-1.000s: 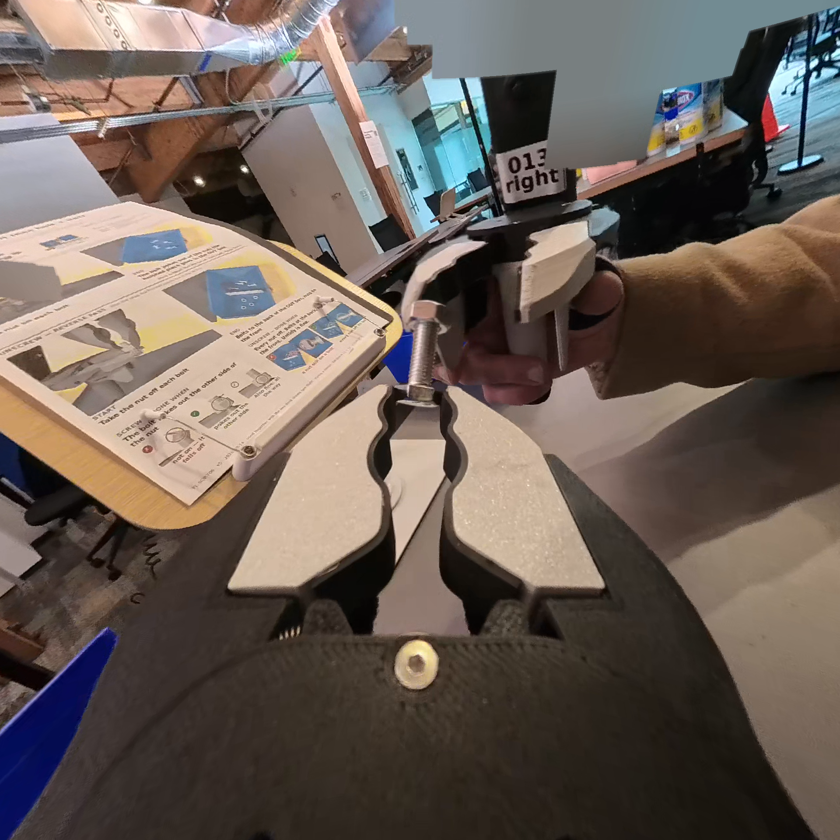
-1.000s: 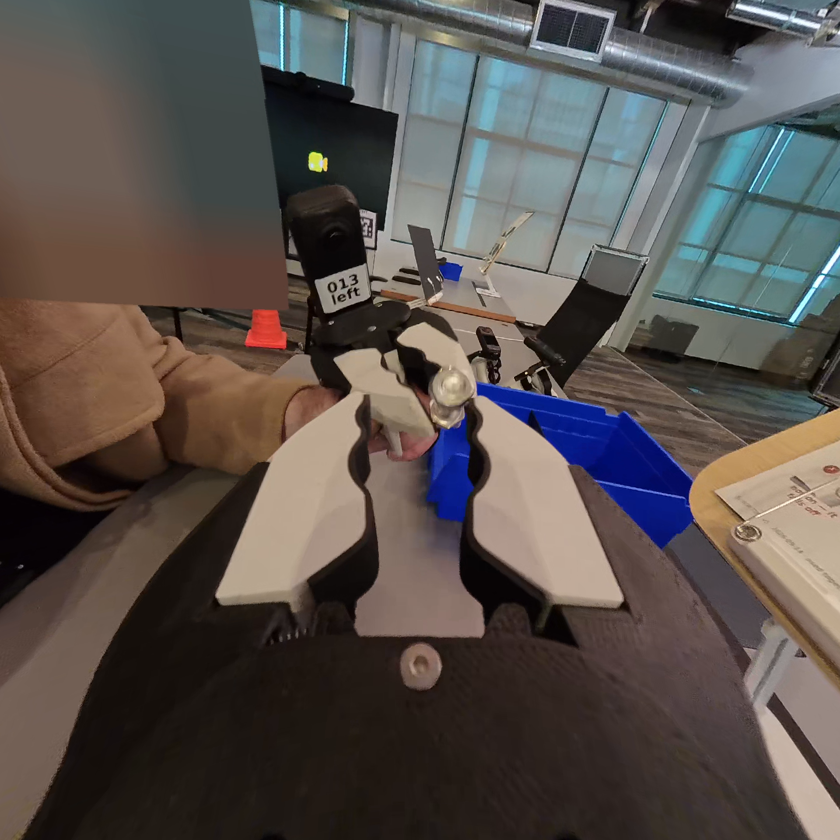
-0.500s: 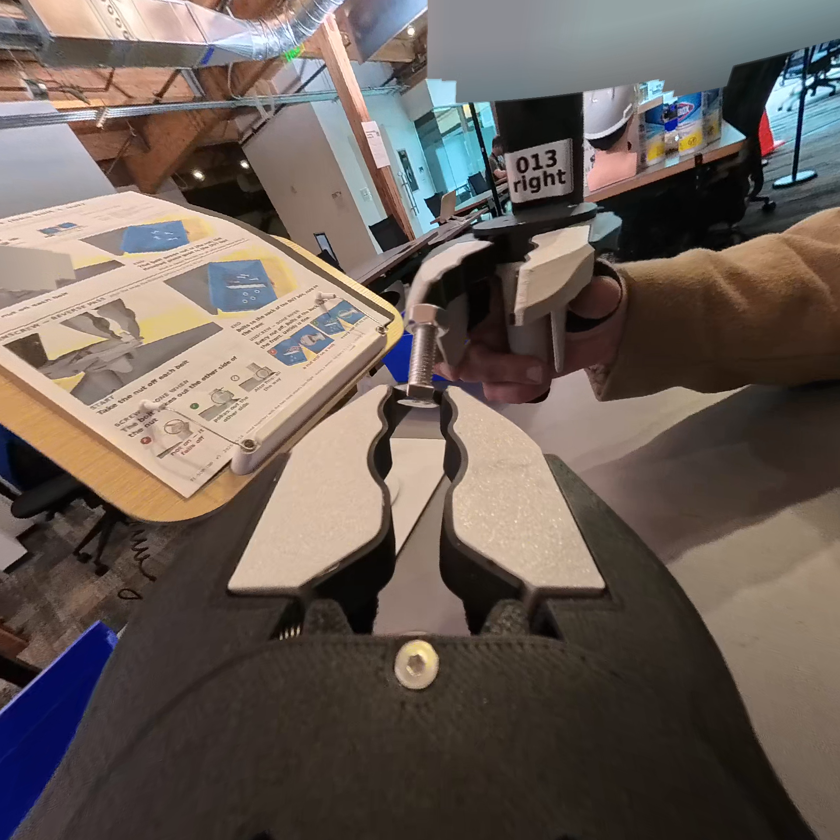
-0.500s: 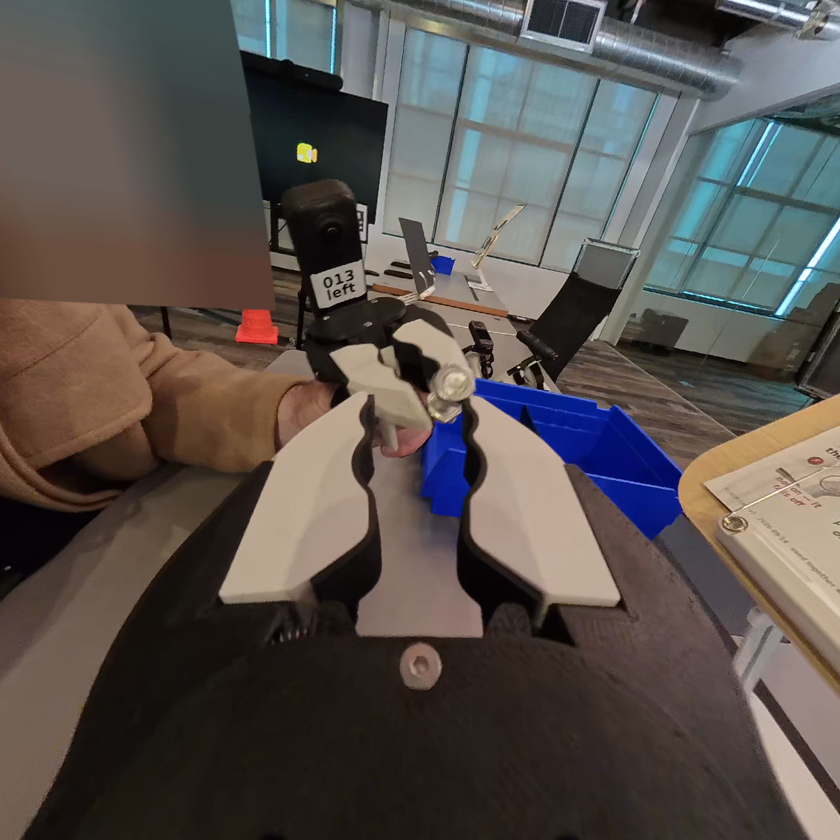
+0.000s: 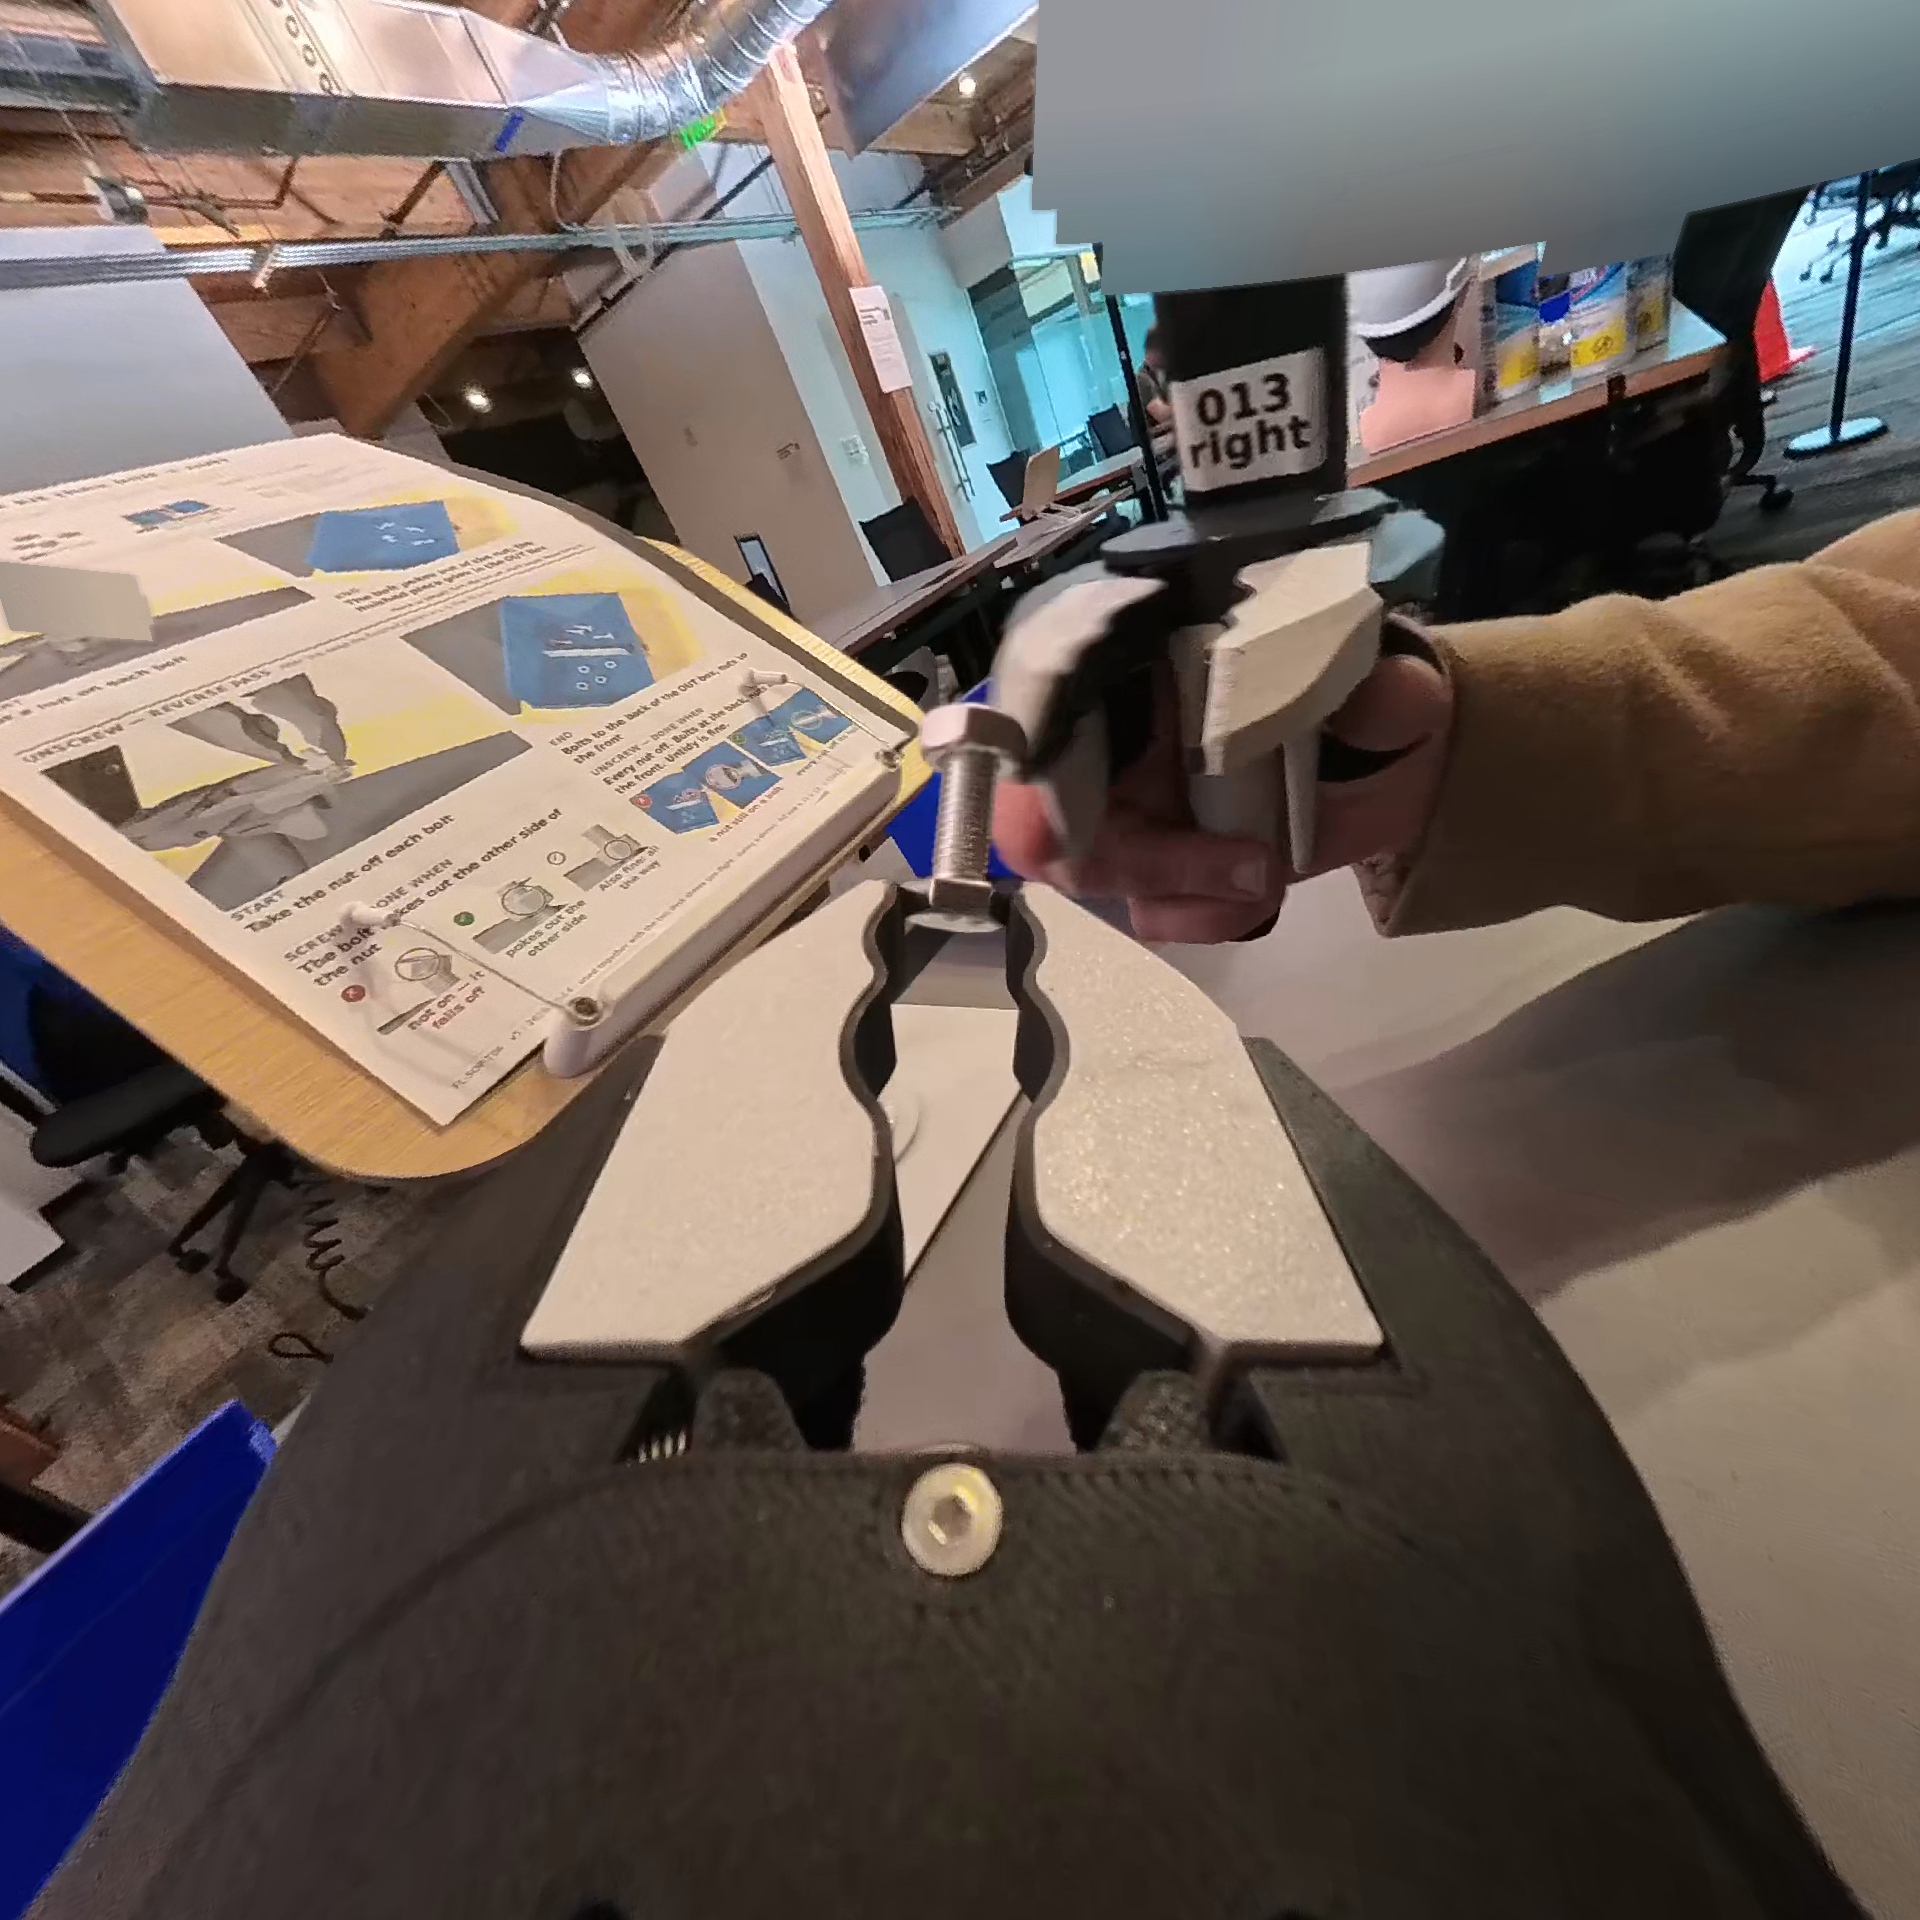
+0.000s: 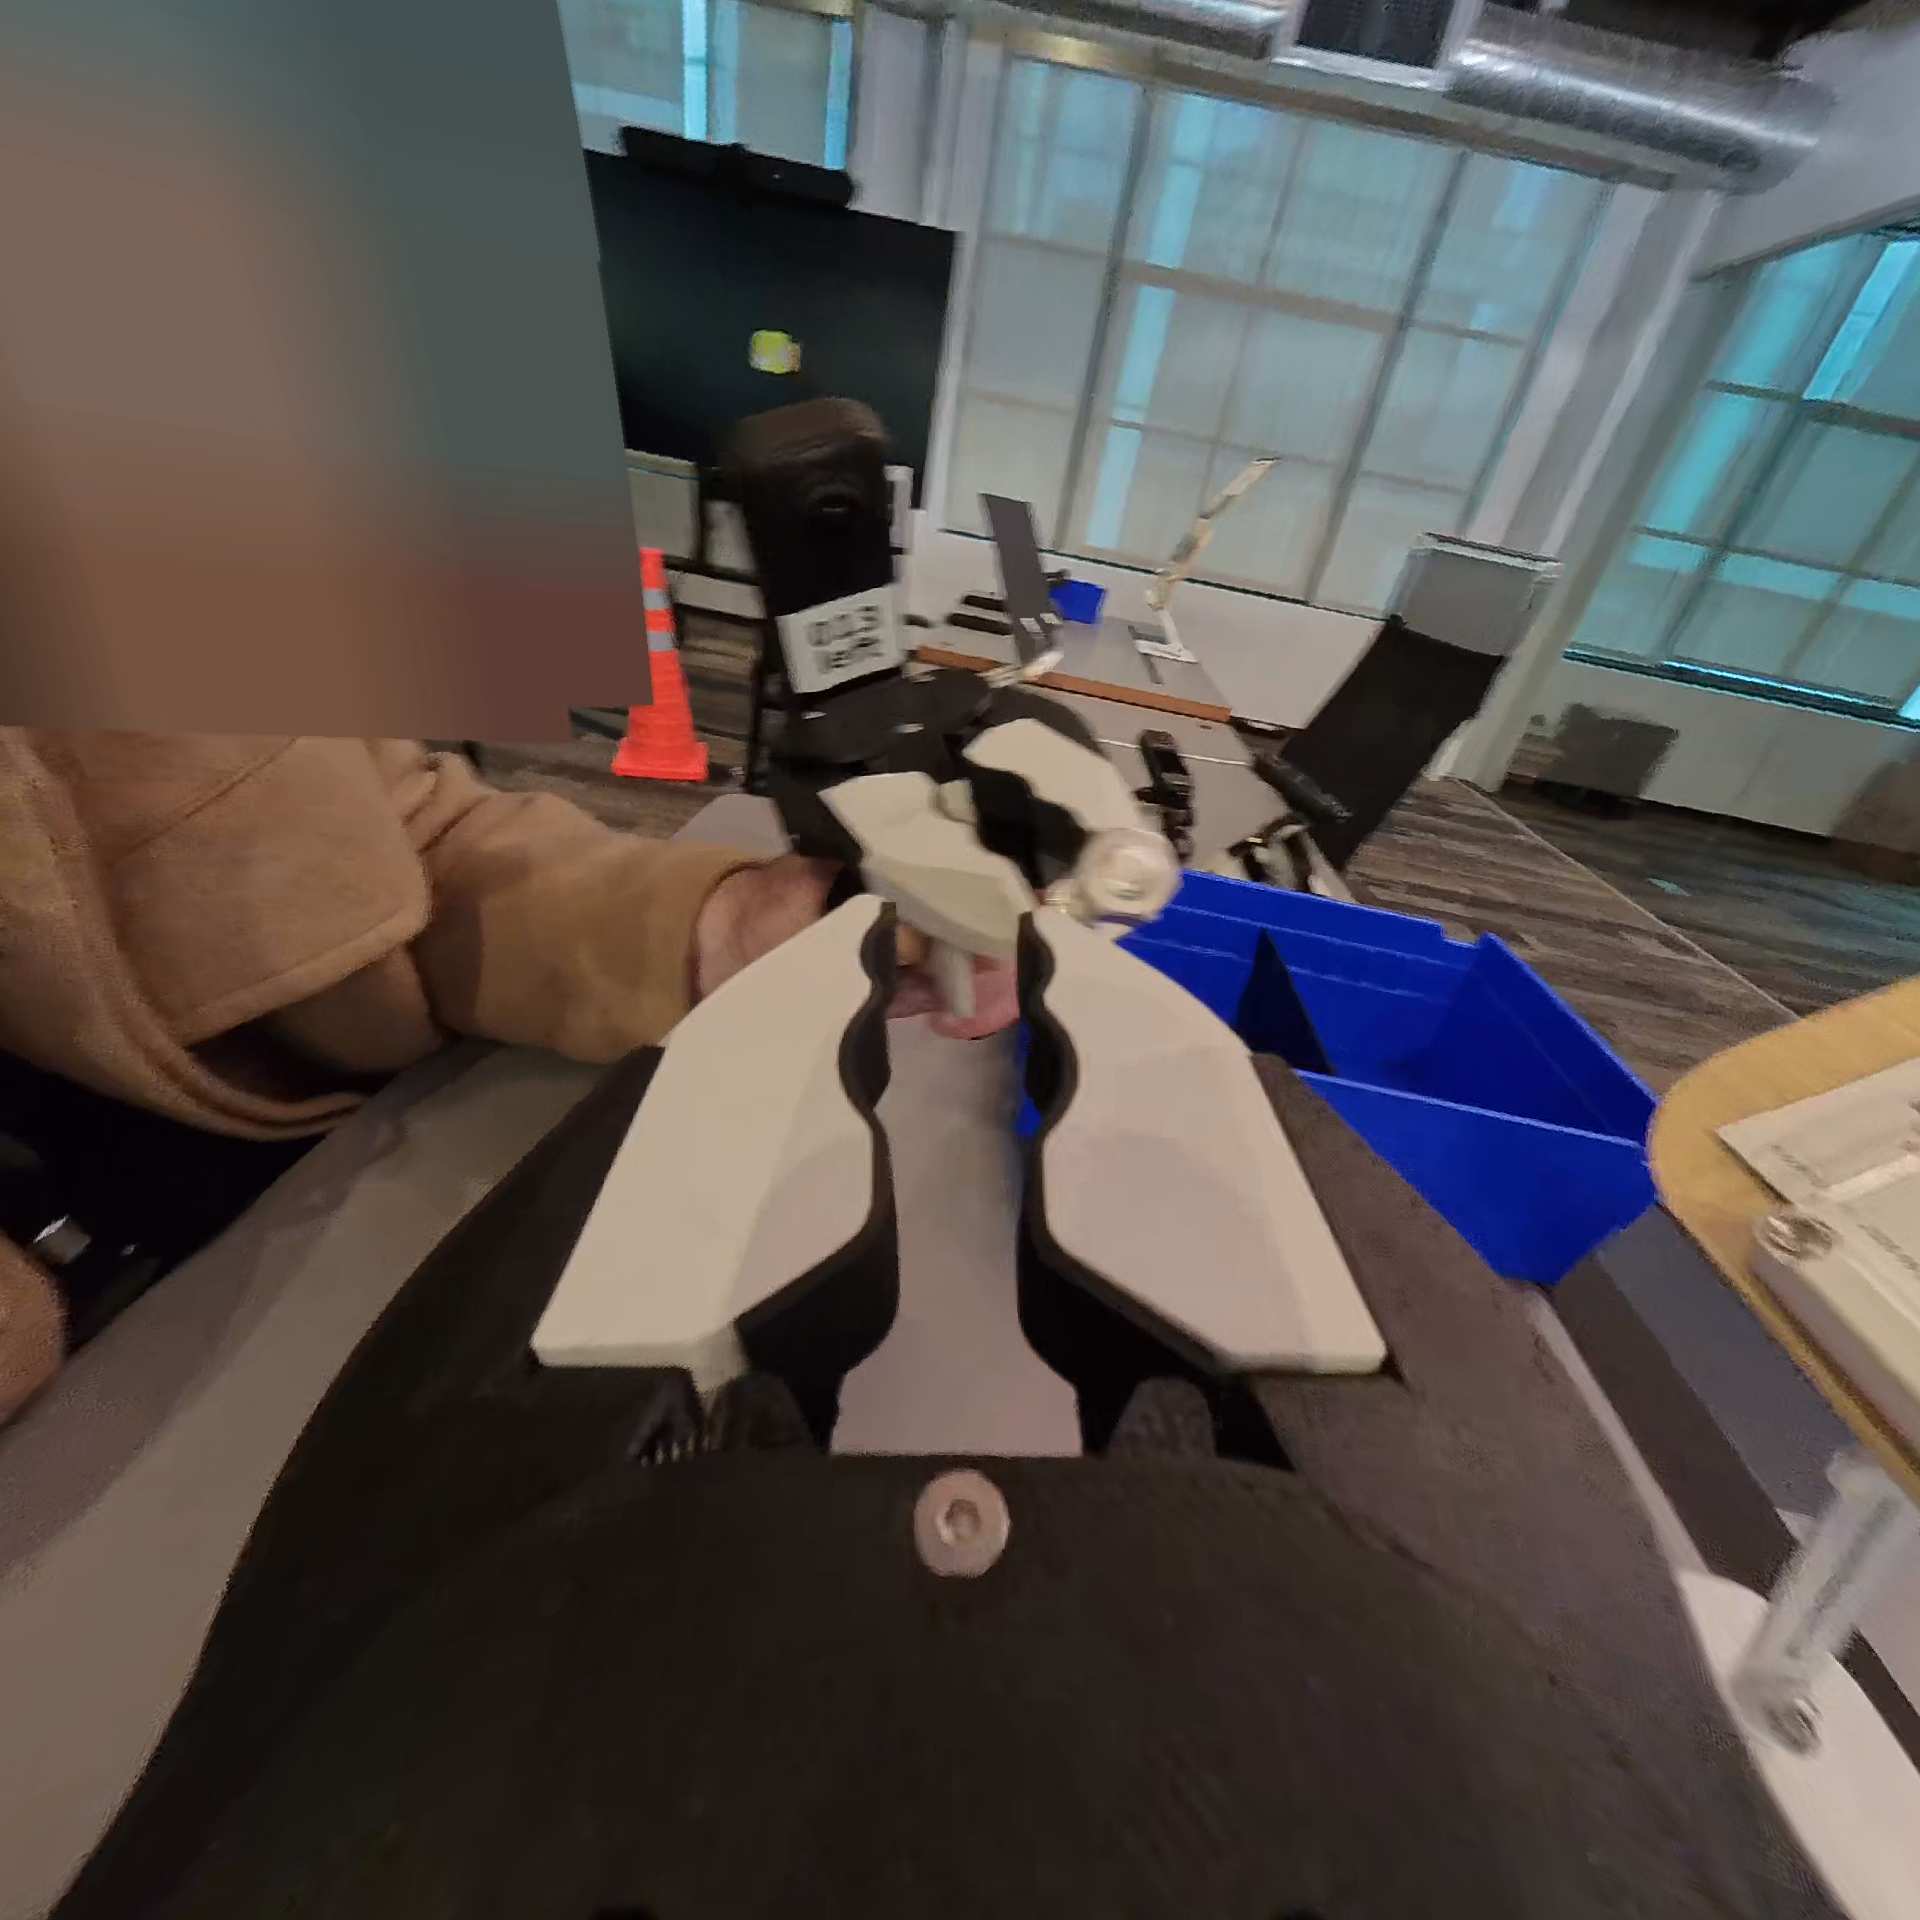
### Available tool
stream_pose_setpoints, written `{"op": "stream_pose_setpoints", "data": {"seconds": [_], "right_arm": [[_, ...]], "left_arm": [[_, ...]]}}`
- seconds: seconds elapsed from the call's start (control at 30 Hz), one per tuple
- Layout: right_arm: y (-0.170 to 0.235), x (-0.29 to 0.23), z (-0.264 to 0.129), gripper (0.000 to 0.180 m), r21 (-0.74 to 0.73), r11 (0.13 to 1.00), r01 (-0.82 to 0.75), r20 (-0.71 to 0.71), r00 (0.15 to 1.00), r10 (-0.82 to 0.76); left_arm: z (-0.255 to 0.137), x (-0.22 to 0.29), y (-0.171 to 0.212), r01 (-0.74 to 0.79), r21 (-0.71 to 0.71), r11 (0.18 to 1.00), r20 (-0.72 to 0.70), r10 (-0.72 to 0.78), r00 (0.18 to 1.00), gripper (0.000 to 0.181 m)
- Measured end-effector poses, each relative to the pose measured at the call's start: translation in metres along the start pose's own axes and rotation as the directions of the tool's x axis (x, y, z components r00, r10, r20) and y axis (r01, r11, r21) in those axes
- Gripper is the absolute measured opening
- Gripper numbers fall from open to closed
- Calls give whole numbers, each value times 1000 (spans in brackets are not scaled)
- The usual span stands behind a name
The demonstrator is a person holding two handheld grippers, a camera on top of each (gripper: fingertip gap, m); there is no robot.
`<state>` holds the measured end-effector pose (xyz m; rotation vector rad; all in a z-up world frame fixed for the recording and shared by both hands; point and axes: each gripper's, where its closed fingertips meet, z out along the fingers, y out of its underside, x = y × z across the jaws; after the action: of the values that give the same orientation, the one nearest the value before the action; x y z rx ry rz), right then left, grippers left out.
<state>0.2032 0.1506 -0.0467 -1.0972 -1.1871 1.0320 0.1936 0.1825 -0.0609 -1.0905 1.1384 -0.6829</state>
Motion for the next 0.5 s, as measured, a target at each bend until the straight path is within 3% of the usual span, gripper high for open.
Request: {"op": "stream_pose_setpoints", "data": {"seconds": [0.13,0.27,0.4,0.43,0.5], "right_arm": [[-2,0,-1,23,-3,1000,7,-6,1000,-7],[-2,17,-6,40,21,1000,-22,-84,996,24],[-4,9,-2,43,34,999,-18,-52,998,19],[-3,8,-1,41,27,1000,-15,-46,999,16],[-1,-5,-2,15,8,1000,-8,42,999,8]], "left_arm": [[-3,-5,1,9,1,1000,8,-9,1000,18],[1,4,0,-11,-3,1000,-22,11,1000,18],[2,5,1,-10,-10,1000,-22,10,1000,18],[2,4,2,-6,-13,1000,-16,6,1000,18],[0,-1,1,23,-1,1000,-3,-23,1000,18]]}}
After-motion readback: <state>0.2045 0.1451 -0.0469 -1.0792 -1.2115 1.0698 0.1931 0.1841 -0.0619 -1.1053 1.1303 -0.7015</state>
